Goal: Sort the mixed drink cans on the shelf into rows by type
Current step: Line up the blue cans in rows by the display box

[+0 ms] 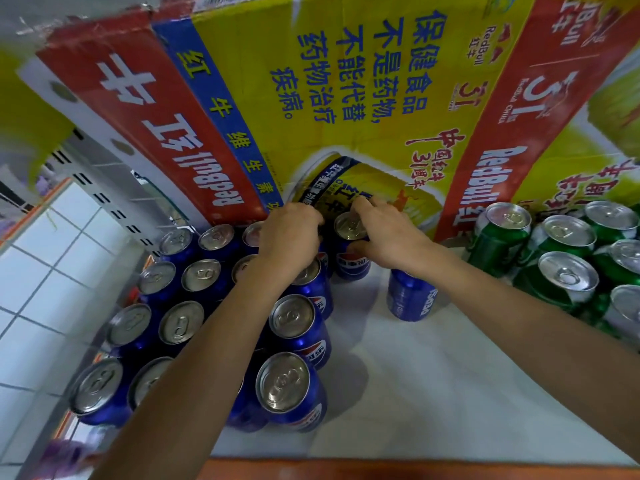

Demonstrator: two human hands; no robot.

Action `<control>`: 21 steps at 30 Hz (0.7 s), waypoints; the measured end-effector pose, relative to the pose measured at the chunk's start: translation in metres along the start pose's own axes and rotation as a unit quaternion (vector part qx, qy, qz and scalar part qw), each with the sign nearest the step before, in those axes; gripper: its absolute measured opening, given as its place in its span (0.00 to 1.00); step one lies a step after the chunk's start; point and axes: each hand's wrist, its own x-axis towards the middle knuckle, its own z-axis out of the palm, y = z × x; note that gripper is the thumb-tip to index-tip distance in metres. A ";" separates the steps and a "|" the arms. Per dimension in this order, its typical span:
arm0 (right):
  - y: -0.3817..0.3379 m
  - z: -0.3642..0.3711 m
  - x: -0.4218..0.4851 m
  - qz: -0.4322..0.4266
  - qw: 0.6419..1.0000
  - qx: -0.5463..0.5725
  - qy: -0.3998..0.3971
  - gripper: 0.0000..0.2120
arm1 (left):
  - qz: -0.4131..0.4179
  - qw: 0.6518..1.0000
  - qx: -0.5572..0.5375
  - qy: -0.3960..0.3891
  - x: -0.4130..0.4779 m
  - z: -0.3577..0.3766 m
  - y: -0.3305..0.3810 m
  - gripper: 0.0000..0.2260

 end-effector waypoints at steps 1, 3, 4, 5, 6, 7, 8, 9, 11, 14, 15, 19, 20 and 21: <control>-0.001 -0.002 0.000 -0.001 1.000 0.005 -0.005 0.28 | -0.002 1.000 0.002 0.001 -0.001 0.000 0.000 0.12; -0.002 -0.004 -0.001 0.001 1.000 0.008 -0.012 0.27 | -0.012 1.000 0.007 0.002 -0.001 0.000 0.001 0.12; -0.002 -0.005 -0.001 0.003 1.000 0.009 -0.013 0.26 | -0.017 1.000 0.010 0.002 -0.001 0.000 0.002 0.12; -0.003 -0.005 -0.001 0.005 1.000 0.011 -0.015 0.26 | -0.019 1.000 0.014 0.002 -0.001 0.001 0.002 0.12; -0.004 -0.005 -0.002 0.009 1.000 0.011 -0.015 0.26 | -0.017 1.000 0.019 0.004 -0.001 0.002 0.002 0.12; -0.005 -0.005 -0.002 0.013 1.000 0.010 -0.013 0.26 | -0.012 1.000 0.024 0.007 -0.001 0.003 0.001 0.11; -0.006 -0.004 -0.003 0.018 1.000 0.006 -0.008 0.26 | -0.002 1.000 0.025 0.013 0.000 0.005 0.000 0.11; -0.008 -0.004 -0.003 0.022 1.000 0.000 -0.003 0.26 | 0.008 1.000 0.024 0.019 0.000 0.007 -0.002 0.10; -0.011 -0.002 -0.002 0.025 1.000 -0.017 0.005 0.24 | 0.020 0.999 0.021 0.030 0.002 0.010 -0.005 0.09; -0.013 0.000 -0.001 0.023 0.999 -0.037 0.024 0.24 | 0.017 0.999 0.017 0.039 0.002 0.011 -0.005 0.10; -0.013 0.001 -0.001 0.027 0.998 -0.038 0.032 0.24 | 0.016 0.999 0.017 0.044 0.002 0.012 -0.005 0.11; -0.012 0.006 -0.002 0.037 0.997 -0.035 0.055 0.25 | 0.017 0.998 0.029 0.054 0.002 0.014 -0.005 0.11; -0.013 0.006 -0.003 0.035 0.997 -0.035 0.058 0.25 | 0.018 0.998 0.032 0.056 0.002 0.014 -0.005 0.11; -0.012 0.006 -0.005 0.034 0.997 -0.035 0.061 0.24 | 0.019 0.998 0.033 0.057 0.003 0.015 -0.004 0.11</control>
